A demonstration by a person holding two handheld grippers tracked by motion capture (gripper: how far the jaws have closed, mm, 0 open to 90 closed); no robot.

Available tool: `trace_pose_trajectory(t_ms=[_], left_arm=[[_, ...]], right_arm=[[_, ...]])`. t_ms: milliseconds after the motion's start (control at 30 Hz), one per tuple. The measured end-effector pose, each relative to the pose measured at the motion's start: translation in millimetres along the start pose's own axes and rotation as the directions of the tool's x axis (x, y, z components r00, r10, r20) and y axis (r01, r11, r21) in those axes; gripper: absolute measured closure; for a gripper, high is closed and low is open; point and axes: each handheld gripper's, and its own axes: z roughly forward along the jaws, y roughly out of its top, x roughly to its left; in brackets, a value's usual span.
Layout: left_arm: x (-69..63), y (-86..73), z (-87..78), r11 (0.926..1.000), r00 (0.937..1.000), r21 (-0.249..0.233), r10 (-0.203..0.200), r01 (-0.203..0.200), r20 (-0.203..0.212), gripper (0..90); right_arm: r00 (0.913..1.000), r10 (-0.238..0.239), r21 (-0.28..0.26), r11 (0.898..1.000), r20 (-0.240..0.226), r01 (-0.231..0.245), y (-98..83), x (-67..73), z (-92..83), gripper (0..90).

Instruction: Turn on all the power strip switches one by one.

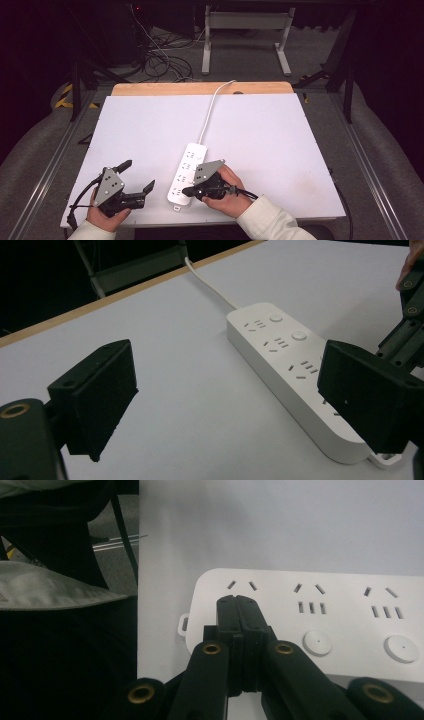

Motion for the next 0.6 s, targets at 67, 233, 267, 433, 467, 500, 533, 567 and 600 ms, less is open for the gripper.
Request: trace_pose_trajectory(t_ms=[67, 233, 267, 433, 467, 500, 533, 567, 600], left_arm=[[-0.2, 0.0, 0.2, 1.0000, 1.0000, 0.001, 0.000, 0.000, 0.000, 9.2], [-0.3, -0.2, 0.1, 1.0000, 1.0000, 0.000, -0.005, 0.005, 0.001, 9.1], [0.0, 0.0, 0.0, 1.0000, 1.0000, 0.000, 0.001, -0.001, -0.001, 9.1], [-0.9, 0.3, -1.0, 1.0000, 1.0000, -0.006, 0.000, 0.000, -0.003, 9.2], [-0.6, 0.3, -0.9, 1.0000, 1.0000, -0.006, 0.004, -0.004, -0.004, 9.3], [-0.4, 0.4, -0.7, 1.0000, 1.0000, -0.006, 0.007, -0.007, -0.006, 9.3], [-0.4, 0.3, -0.6, 1.0000, 1.0000, -0.005, 0.007, -0.007, -0.005, 9.3], [-0.4, 0.3, -0.5, 1.0000, 1.0000, -0.005, 0.007, -0.007, -0.005, 9.3], [-0.5, 0.3, -0.6, 1.0000, 1.0000, -0.005, 0.007, -0.007, -0.005, 9.3]], right_arm=[[1.0000, 0.005, 0.007, 1.000, 0.006, -0.005, -0.5, 0.2, 2.4, 90.0], [0.9999, 0.001, 0.012, 1.000, 0.012, -0.001, -1.0, 0.3, 5.4, 90.0], [0.9999, 0.003, 0.017, 1.000, 0.016, -0.003, -1.2, 1.0, 6.8, 90.0], [0.9997, -0.006, 0.019, 1.000, 0.023, 0.006, -1.8, 2.3, 8.2, 90.0], [0.9996, -0.013, 0.018, 1.000, 0.024, 0.013, -1.9, 2.5, 8.4, 90.0], [0.9996, -0.016, 0.017, 1.000, 0.024, 0.016, -2.0, 2.9, 8.7, 90.0], [0.9995, -0.017, 0.017, 1.000, 0.027, 0.017, -2.0, 3.2, 8.8, 90.0], [0.9995, -0.015, 0.017, 1.000, 0.027, 0.015, -2.3, 3.4, 8.9, 90.0], [0.9995, -0.015, 0.017, 1.000, 0.027, 0.015, -2.3, 3.4, 8.9, 90.0]])
